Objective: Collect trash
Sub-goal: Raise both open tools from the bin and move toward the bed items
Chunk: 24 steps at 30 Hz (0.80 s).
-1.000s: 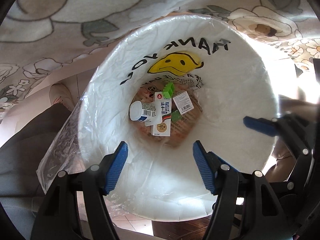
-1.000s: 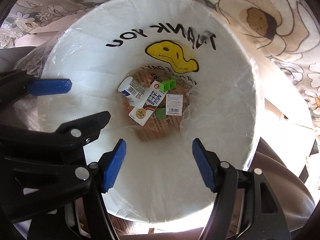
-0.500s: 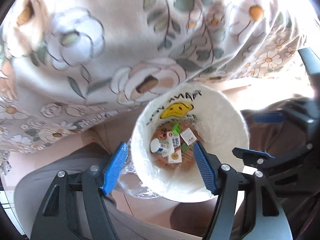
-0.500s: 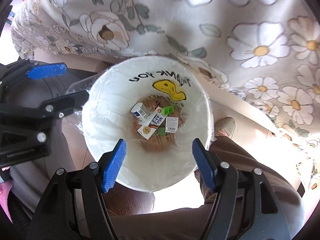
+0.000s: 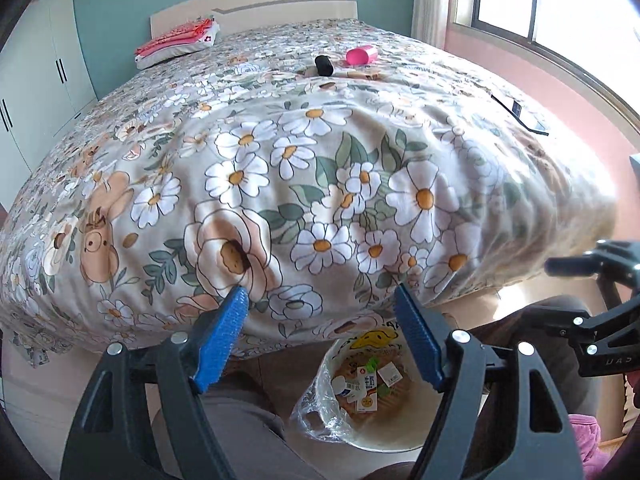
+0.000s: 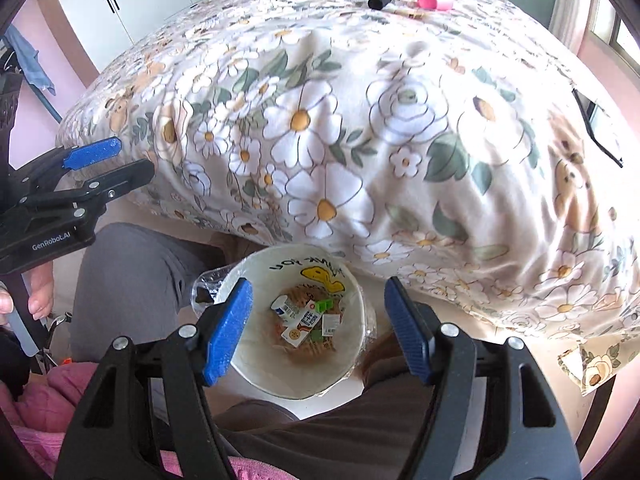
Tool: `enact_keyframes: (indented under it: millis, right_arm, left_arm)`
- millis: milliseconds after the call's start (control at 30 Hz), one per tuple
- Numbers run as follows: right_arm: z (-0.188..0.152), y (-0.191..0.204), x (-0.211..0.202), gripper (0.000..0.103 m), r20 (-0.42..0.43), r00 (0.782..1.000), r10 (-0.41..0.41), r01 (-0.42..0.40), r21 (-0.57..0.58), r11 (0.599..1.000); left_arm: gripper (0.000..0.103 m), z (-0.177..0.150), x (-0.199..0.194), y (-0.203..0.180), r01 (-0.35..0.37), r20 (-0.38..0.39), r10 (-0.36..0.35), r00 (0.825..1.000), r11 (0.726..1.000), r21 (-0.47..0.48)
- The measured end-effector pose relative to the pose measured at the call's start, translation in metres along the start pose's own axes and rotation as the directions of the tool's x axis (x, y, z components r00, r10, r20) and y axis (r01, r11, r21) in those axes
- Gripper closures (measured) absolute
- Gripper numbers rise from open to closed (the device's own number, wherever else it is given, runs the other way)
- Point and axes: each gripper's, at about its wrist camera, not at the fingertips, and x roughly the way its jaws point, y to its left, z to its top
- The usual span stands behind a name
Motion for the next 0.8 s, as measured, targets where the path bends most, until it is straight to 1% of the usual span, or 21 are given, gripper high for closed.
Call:
enact_keyframes:
  millis: [167, 300, 400, 500, 567, 667, 733, 800]
  right_arm:
    - [0.034, -0.006, -0.049, 0.034, 0.103, 0.995, -0.009, 0.011, -0.015, 1.000]
    - [0.064, -0.008, -0.091, 0.034, 0.197, 0.980, -0.014, 0.024, -0.050, 0.998]
    - [0.087, -0.009, -0.122, 0.033, 0.278, 0.960, -0.030, 0.052, -0.073, 0.996]
    - [0.107, -0.016, -0.151, 0.031, 0.361, 0.932, -0.039, 0.073, -0.079, 0.994]
    - [0.124, -0.019, -0.162, 0.030, 0.404, 0.913, -0.053, 0.092, -0.079, 0.993]
    - [0.148, -0.032, -0.176, 0.029, 0.442, 0.895, -0.062, 0.104, -0.072, 0.992]
    - [0.165, -0.042, -0.181, 0.025, 0.459, 0.886, -0.064, 0.107, -0.069, 0.992]
    - [0.182, -0.051, -0.184, 0.023, 0.476, 0.875, -0.083, 0.130, -0.067, 0.989]
  left_arm:
    - [0.022, 0.032, -0.028, 0.003, -0.019, 0.080, 0.020, 0.997, 1.000, -0.017]
    - [0.022, 0.060, -0.046, 0.007, -0.028, 0.127, 0.031, 0.991, 0.999, -0.026]
    - [0.021, 0.085, -0.056, 0.008, -0.027, 0.164, 0.031, 0.986, 0.999, -0.030]
    - [0.020, 0.109, -0.063, 0.008, -0.021, 0.214, 0.029, 0.976, 0.999, -0.038]
    - [0.018, 0.125, -0.065, 0.008, -0.021, 0.241, 0.029, 0.970, 0.999, -0.037]
    - [0.017, 0.149, -0.062, 0.007, -0.007, 0.265, 0.019, 0.964, 0.999, -0.044]
    - [0.016, 0.165, -0.055, 0.005, -0.006, 0.268, 0.018, 0.963, 0.999, -0.044]
    - [0.014, 0.180, -0.048, 0.004, 0.007, 0.267, 0.004, 0.964, 0.999, -0.041]
